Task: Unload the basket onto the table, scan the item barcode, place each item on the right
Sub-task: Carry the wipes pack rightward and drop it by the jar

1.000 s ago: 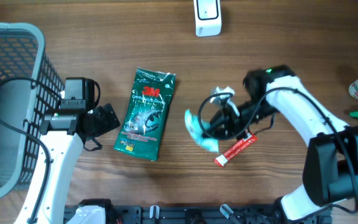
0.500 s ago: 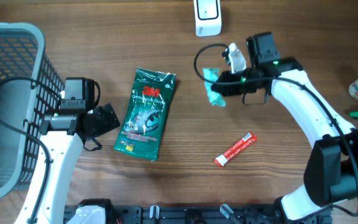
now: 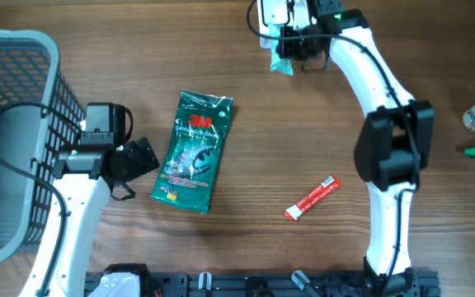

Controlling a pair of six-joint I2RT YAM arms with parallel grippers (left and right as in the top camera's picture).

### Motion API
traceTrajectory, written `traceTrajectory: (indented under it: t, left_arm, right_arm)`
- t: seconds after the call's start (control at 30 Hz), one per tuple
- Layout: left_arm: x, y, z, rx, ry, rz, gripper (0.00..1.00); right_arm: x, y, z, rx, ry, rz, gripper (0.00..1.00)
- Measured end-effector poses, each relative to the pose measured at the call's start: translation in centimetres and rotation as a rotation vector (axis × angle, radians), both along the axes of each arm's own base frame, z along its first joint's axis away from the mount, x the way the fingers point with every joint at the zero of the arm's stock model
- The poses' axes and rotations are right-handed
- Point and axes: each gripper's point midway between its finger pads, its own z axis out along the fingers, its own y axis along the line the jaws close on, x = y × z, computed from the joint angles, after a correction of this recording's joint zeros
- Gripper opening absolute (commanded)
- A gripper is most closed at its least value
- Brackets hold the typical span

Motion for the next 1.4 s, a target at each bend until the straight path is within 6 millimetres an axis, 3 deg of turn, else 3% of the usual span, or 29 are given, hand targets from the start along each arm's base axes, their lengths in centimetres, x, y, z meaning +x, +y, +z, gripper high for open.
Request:
traceTrajectory:
  t: [0.23, 0.43, 0.57, 0.67, 0.83, 0.97, 1.0, 1.03, 1.07, 1.1, 1.2, 1.27, 1.33, 1.37, 1.4]
  left_arm:
    - [0.0, 0.0, 0.0, 0.000, 0.000, 0.000, 1.00]
    - [0.0, 0.0, 0.0, 0.000, 0.000, 0.000, 1.00]
    - [0.0, 0.0, 0.0, 0.000, 0.000, 0.000, 1.00]
    - [0.0, 0.0, 0.0, 0.000, 0.000, 0.000, 1.00]
    - [0.0, 0.0, 0.0, 0.000, 0.000, 0.000, 1.00]
    - [0.0, 0.0, 0.0, 0.000, 0.000, 0.000, 1.00]
    - [0.0, 0.0, 0.0, 0.000, 0.000, 0.000, 1.00]
    - [0.0, 0.0, 0.0, 0.000, 0.000, 0.000, 1.00]
    - [0.0, 0.0, 0.0, 0.000, 0.000, 0.000, 1.00]
    - [0.0, 0.0, 0.0, 0.000, 0.000, 0.000, 1.00]
    - [0.0, 0.0, 0.0, 0.000, 0.000, 0.000, 1.00]
    - [0.0, 0.0, 0.0, 0.000, 0.000, 0.000, 1.00]
    - [0.0, 0.0, 0.0, 0.000, 0.000, 0.000, 1.00]
    - [0.0, 0.0, 0.0, 0.000, 0.000, 0.000, 1.00]
    - [0.0, 0.0, 0.0, 0.000, 0.000, 0.000, 1.00]
  right_arm:
    - [3.2, -0.1, 0.3, 0.013, -0.088, -0.077, 0.05]
    - [3.8, -0.2, 0.7, 0.025, -0.106, -0.110, 0.05]
    - [1.8, -4.0, -1.2, -0.095, 0.020, -0.211, 0.05]
    - [-0.4, -9.4, -2.1, -0.189, 0.139, -0.306, 0.04]
    - [-4.7, -25.3, -1.1, -0.410, 0.285, -0.593, 0.05]
    - [-7.8, -35.7, -1.1, -0.502, 0.335, -0.718, 0.05]
    - [-9.4, -38.8, -1.7, -0.506, 0.369, -0.751, 0.06]
    - [-10.1, -39.7, -2.0, -0.502, 0.383, -0.762, 0.09]
    - [-10.7, -40.7, -2.5, -0.494, 0.394, -0.777, 0.24]
    - [-11.6, -41.7, -3.1, -0.488, 0.413, -0.788, 0.30]
    - [-14.6, -44.3, -4.5, -0.457, 0.484, -0.847, 0.18]
    - [-15.9, -45.7, -4.6, -0.440, 0.506, -0.893, 0.16]
    - [-17.4, -47.0, -4.6, -0.424, 0.538, -0.943, 0.67]
    - [-18.0, -47.4, -4.6, -0.411, 0.552, -0.962, 0.80]
    - [-18.8, -47.9, -4.6, -0.392, 0.567, -0.983, 0.87]
